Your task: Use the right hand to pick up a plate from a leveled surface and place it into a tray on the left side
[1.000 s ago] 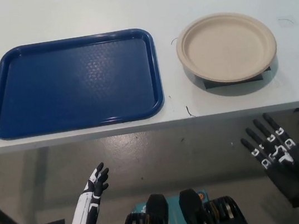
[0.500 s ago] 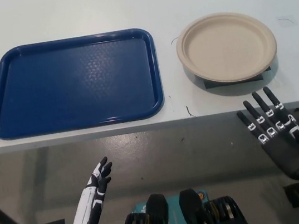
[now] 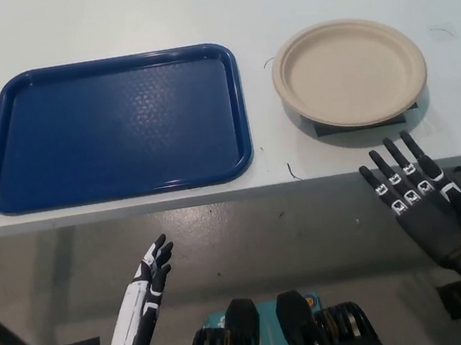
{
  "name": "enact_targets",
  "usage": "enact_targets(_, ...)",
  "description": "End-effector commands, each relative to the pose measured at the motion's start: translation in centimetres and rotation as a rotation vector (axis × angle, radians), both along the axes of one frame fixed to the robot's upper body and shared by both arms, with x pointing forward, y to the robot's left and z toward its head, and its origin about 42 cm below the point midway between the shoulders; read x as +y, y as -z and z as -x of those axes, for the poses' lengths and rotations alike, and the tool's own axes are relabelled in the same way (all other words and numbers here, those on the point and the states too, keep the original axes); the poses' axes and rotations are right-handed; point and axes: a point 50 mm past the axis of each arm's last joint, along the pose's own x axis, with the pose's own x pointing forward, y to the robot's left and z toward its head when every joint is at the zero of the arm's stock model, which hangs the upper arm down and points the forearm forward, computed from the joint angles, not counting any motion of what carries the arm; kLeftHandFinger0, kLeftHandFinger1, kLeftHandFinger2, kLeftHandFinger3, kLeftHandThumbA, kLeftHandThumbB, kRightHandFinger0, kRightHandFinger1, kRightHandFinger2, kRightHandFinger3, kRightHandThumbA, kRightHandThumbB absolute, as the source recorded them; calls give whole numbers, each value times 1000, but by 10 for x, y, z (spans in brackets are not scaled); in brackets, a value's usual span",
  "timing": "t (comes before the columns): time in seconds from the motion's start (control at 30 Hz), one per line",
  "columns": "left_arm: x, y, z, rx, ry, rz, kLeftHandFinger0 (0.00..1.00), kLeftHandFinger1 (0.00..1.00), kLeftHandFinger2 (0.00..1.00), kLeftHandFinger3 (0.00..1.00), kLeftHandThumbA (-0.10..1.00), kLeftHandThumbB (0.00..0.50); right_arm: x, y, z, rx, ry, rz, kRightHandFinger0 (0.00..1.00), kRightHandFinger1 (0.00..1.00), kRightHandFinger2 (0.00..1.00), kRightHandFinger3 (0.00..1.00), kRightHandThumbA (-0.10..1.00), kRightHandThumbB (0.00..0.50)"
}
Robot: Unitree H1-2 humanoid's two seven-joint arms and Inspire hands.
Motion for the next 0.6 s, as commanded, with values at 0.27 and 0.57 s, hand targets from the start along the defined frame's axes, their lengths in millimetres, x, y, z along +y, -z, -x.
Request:
enact_targets(0.27, 3, -16, -8, -90, 22, -26, 1000, 1000, 1000, 1000, 1000, 138, 5, -11, -15, -20, -8, -30, 1000, 1000, 1000, 1000, 1000, 324)
enact_targets(0.57, 3, -17, -9, -90, 17, -36, 1000, 1000, 1000, 1000, 1000, 140, 5, -19, -23, -24, 5, -17, 1000, 1000, 1000, 1000, 1000, 322)
